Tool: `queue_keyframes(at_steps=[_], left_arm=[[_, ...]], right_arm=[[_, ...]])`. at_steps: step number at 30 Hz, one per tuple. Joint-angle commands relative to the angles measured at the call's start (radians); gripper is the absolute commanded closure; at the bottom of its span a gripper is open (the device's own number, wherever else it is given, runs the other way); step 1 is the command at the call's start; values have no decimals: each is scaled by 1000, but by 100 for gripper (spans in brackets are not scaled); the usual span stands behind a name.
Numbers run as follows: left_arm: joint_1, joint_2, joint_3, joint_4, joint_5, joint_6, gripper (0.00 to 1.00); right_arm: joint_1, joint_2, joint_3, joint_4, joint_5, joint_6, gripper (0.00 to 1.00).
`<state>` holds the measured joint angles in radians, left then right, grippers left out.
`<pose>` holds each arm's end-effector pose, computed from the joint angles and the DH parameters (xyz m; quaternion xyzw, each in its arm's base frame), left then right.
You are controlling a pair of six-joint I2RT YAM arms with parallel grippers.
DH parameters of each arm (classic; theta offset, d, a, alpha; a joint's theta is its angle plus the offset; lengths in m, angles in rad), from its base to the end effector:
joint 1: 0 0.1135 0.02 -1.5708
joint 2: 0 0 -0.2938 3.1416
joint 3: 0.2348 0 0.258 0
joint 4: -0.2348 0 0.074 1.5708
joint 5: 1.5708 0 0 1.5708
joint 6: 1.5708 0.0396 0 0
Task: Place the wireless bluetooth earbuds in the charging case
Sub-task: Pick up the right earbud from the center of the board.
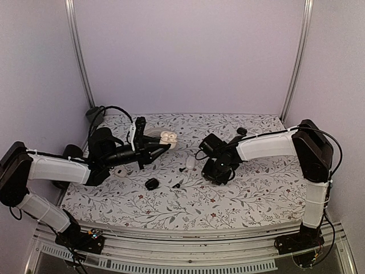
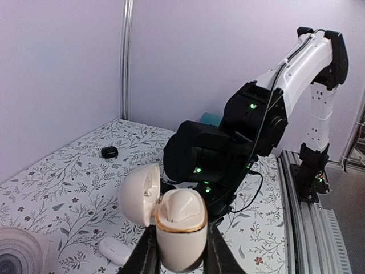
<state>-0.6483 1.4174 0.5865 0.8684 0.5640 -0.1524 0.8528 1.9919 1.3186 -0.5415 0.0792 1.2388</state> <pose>0.2232 -0.1956 0.2630 0.3578 0.5968 -0.4474 0.5618 0.2742 0.3092 0.1657 0.1955 0.9638 0.1336 0.1224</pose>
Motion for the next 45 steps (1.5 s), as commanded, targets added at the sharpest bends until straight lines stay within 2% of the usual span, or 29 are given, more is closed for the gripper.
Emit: queue_keyframes(at_steps=[1,16,18,29,38,45], left_arm=[[9,-23,-2,1,0,-9,100],[9,-29,-4,-2,-3,-6,100],[9,-30,-4,-2,-4,-7,100],[9,-23,1,-12,-20,-6,100],[9,21,11,-37,-29,-28,100],[12,83,46,-97,-24,-7,100]], right_arm=[[7,22,22,-28,28,20,73],[20,68,86,-84,63,-30,80],[22,75,94,-84,65,-43,86],[39,62,96,-38,141,-193,90],[56,-27,-26,119,214,-362,91],[57,-87,-79,169,259,-473,91]])
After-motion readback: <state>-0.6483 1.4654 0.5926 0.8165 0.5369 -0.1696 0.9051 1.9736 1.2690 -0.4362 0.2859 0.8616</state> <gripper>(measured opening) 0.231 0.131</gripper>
